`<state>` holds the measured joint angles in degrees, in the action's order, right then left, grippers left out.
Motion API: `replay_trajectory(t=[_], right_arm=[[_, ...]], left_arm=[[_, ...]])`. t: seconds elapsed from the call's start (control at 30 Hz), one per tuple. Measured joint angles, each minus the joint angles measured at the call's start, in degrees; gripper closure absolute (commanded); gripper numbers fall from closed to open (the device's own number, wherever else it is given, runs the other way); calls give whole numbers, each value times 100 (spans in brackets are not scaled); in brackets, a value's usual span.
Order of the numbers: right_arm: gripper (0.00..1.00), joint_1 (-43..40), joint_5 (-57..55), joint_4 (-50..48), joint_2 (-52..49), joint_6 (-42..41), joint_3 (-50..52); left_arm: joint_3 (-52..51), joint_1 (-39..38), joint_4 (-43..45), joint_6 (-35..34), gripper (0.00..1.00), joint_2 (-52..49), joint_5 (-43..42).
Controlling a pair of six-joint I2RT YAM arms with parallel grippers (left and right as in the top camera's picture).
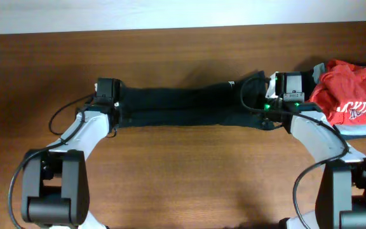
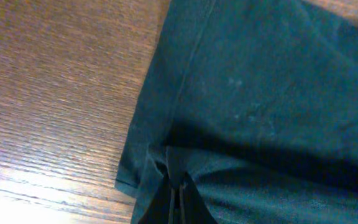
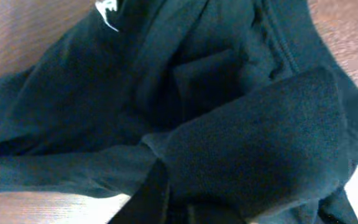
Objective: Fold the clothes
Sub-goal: 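Lower the folded hem onto the top edge and press flat with both grippers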
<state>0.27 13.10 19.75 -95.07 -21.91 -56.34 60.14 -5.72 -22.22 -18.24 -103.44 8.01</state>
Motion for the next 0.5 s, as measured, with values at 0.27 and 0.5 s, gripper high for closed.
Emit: replay_trajectory(t=[0.27, 0.5], right_arm=[[42, 13, 9, 138, -166, 7, -15], [36, -31, 31, 678, -140, 98, -494]], left_arm=[[0, 0, 94, -66, 38, -31, 44], [422, 129, -273, 20, 28, -31, 42]])
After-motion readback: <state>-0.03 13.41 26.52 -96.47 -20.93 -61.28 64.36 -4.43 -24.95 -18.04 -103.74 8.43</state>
